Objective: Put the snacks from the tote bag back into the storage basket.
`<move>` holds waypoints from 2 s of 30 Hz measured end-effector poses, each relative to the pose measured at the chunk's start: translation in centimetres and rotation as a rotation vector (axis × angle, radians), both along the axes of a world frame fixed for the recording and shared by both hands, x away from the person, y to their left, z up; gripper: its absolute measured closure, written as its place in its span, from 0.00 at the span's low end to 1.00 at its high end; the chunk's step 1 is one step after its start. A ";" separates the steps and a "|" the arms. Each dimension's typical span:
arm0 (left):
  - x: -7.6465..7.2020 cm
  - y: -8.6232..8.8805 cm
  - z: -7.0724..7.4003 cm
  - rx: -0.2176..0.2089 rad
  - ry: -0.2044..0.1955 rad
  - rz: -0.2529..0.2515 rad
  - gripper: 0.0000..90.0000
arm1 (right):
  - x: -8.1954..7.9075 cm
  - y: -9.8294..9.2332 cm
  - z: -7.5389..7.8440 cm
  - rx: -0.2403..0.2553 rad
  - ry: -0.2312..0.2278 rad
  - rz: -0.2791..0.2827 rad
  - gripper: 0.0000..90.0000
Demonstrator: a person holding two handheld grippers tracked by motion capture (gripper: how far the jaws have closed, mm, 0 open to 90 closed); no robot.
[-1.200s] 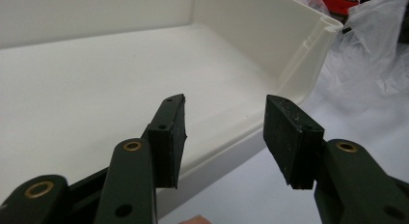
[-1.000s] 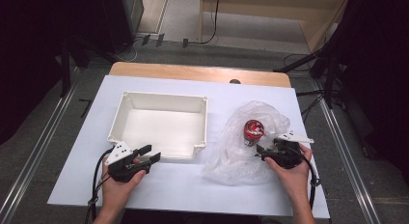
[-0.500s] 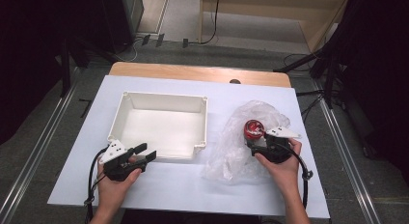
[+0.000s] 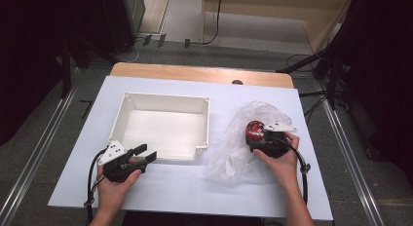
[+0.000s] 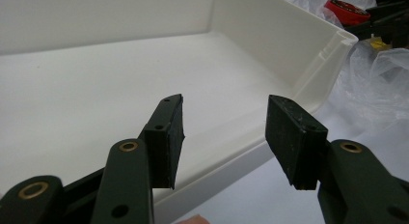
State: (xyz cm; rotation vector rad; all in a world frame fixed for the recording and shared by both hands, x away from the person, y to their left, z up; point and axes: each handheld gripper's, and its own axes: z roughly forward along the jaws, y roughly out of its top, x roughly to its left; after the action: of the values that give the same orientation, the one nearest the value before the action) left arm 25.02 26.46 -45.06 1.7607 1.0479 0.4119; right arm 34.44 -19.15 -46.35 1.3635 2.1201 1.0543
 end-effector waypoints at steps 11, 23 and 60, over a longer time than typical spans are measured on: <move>0.0 0.5 0.1 0.000 -0.007 0.000 0.52 | 0.7 0.2 -0.9 0.035 -0.013 -0.003 0.28; 0.1 1.7 0.3 0.004 -0.027 0.027 0.33 | 0.2 -0.5 1.0 0.065 -0.022 -0.045 0.29; -0.2 2.3 0.2 0.020 -0.051 0.015 0.12 | -2.4 0.6 6.9 0.116 -0.079 0.022 0.29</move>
State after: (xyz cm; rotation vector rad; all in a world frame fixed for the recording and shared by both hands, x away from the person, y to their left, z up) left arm 24.82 28.77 -44.84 1.7521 1.0254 0.4756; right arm 32.01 -18.53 -39.41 1.3302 2.0494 1.2360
